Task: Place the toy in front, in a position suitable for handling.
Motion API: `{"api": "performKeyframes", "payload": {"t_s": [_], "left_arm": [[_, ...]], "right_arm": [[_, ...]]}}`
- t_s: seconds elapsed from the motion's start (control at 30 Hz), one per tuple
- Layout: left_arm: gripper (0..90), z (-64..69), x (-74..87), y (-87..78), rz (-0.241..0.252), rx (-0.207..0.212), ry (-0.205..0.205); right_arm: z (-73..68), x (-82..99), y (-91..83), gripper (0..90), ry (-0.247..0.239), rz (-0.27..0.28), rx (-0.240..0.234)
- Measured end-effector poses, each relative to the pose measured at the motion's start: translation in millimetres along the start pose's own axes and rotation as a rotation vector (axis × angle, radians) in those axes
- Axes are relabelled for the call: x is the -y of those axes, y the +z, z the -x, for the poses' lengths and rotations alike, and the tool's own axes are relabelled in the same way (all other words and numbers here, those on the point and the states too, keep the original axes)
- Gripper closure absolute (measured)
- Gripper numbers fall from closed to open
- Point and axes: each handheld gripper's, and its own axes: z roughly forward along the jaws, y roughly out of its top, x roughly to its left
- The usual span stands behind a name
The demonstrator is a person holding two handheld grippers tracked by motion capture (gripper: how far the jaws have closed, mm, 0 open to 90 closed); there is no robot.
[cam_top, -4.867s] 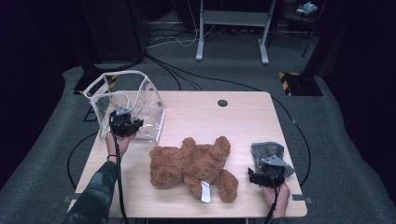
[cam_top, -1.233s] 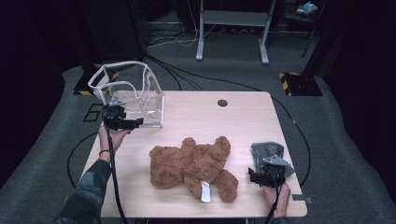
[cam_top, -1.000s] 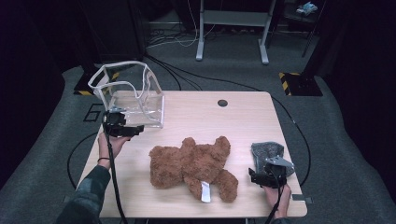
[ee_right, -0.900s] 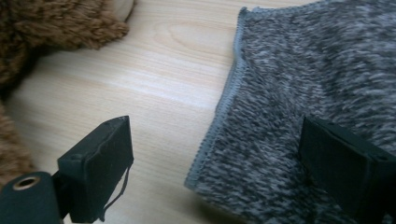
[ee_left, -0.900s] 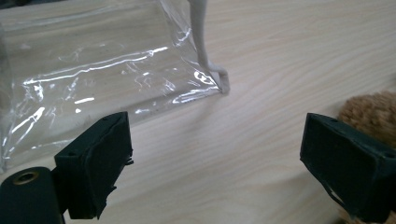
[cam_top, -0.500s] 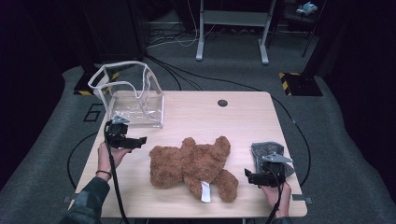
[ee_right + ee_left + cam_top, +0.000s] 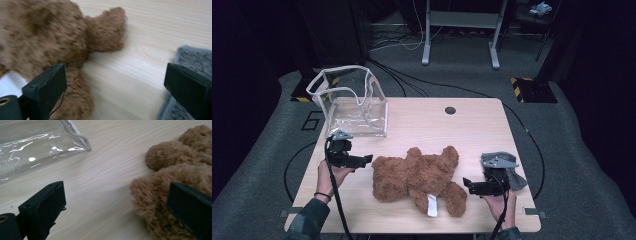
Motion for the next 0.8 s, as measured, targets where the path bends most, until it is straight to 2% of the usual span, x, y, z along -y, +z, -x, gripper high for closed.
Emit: {"api": "performKeyframes", "payload": {"t_s": [0.03, 0.23, 0.27, 0.4, 0.53, 0.63, 0.73, 0.8], "left_arm": [[1.6, 8.4, -0.9, -2.7, 0.005, 0.018, 0.007], [0.8, 27.0, -0.7, -1.8, -0.016, 0.059, 0.034], [0.8, 28.3, -0.4, -1.9, -0.031, 0.064, 0.043], [1.0, 32.9, 3.7, -1.0, -0.035, 0.080, 0.043], [1.1, 36.0, 7.2, 1.1, -0.046, 0.091, 0.045], [1.3, 40.0, 8.7, 3.8, -0.050, 0.098, 0.050], [1.5, 46.5, 10.8, 7.3, -0.057, 0.124, 0.049], [1.5, 49.3, 12.1, 8.2, -0.060, 0.123, 0.064]], "right_arm": [[-7.2, -6.2, -2.7, 3.9, -0.025, 0.013, -0.012], [-30.5, -25.3, -5.5, 4.2, -0.082, 0.029, -0.055], [-34.7, -29.0, -4.7, 4.2, -0.090, 0.024, -0.064], [-46.0, -38.1, -0.5, 4.8, -0.107, 0.028, -0.085], [-56.9, -45.2, 3.9, 6.0, -0.124, 0.016, -0.085], [-60.2, -48.1, 5.8, 6.3, -0.132, 0.010, -0.090], [-65.5, -52.6, 10.3, 7.3, -0.144, 0.001, -0.091], [-66.6, -53.5, 13.3, 7.8, -0.145, -0.005, -0.100]]}}
